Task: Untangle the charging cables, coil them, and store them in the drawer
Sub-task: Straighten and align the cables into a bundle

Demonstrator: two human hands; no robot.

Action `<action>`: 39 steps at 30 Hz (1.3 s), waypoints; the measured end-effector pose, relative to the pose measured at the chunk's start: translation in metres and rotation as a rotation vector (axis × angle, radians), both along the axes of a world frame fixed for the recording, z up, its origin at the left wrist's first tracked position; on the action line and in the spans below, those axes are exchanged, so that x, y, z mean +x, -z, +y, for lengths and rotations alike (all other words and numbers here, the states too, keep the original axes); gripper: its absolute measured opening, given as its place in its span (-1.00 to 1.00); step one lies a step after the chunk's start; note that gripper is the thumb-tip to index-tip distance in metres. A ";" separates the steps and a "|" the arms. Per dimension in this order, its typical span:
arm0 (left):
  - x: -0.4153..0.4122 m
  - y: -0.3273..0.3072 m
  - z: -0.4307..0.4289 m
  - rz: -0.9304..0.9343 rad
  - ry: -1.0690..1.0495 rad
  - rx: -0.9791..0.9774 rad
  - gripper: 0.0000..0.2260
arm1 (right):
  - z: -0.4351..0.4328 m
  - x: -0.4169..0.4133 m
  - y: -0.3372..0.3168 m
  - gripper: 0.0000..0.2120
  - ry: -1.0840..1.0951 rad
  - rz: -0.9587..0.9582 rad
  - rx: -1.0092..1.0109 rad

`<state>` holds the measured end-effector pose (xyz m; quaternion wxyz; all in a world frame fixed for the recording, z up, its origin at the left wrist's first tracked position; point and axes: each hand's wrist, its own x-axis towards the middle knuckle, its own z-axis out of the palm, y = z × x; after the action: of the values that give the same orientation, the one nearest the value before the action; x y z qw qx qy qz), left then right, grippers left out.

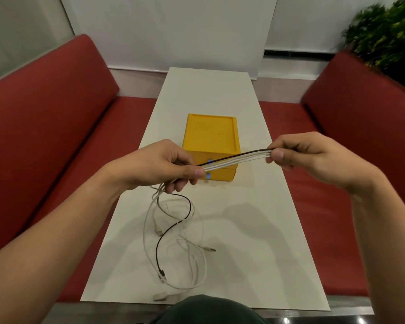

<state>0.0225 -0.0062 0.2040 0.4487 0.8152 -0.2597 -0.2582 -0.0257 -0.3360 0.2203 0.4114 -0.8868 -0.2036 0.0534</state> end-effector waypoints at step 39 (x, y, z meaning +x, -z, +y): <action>-0.010 0.001 -0.006 0.166 -0.014 -0.077 -0.82 | 0.055 0.000 0.007 -0.87 0.071 -0.262 -0.195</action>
<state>0.0125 -0.0122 0.2027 0.5015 0.7749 -0.2257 -0.3115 -0.0254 -0.2811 0.2133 0.2952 -0.9285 -0.2178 -0.0577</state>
